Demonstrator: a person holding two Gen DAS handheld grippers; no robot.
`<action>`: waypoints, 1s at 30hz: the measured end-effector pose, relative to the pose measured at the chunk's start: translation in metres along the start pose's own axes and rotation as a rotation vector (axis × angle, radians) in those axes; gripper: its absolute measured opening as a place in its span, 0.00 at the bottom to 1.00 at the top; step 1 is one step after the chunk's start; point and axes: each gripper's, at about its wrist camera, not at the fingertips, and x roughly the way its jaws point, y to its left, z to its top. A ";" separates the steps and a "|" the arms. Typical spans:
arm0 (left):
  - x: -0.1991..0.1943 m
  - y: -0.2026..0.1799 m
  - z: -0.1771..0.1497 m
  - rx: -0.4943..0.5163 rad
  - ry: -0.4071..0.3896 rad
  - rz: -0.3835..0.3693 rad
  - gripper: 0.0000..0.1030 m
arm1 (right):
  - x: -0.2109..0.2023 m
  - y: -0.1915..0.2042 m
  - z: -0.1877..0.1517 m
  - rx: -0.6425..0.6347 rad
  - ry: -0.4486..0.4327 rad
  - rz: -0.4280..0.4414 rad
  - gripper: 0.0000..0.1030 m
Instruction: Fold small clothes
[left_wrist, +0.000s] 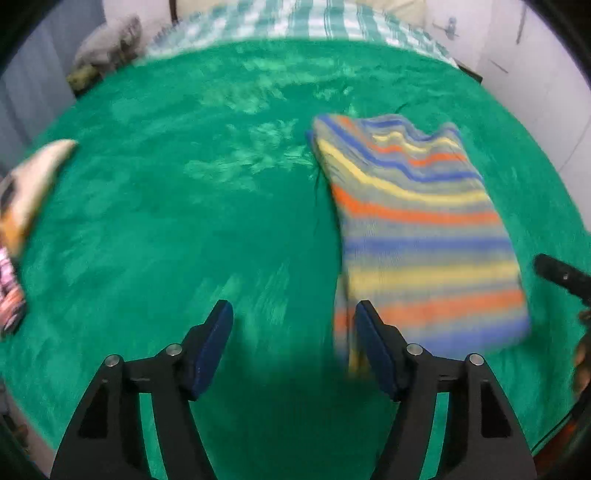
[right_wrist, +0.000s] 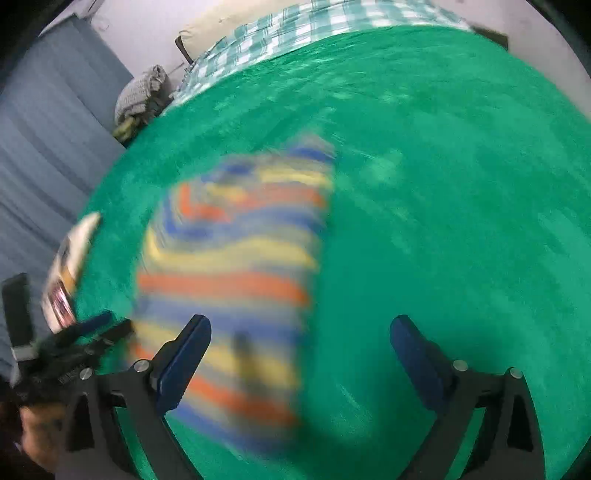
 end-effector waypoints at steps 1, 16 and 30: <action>-0.024 -0.007 -0.015 0.028 -0.049 0.041 0.82 | -0.015 -0.003 -0.016 -0.027 -0.017 -0.026 0.94; -0.198 -0.063 -0.069 0.041 -0.166 0.212 0.99 | -0.213 0.065 -0.111 -0.334 -0.150 -0.091 0.95; -0.285 -0.070 -0.126 0.029 -0.215 0.169 0.99 | -0.293 0.109 -0.178 -0.389 -0.158 -0.091 0.98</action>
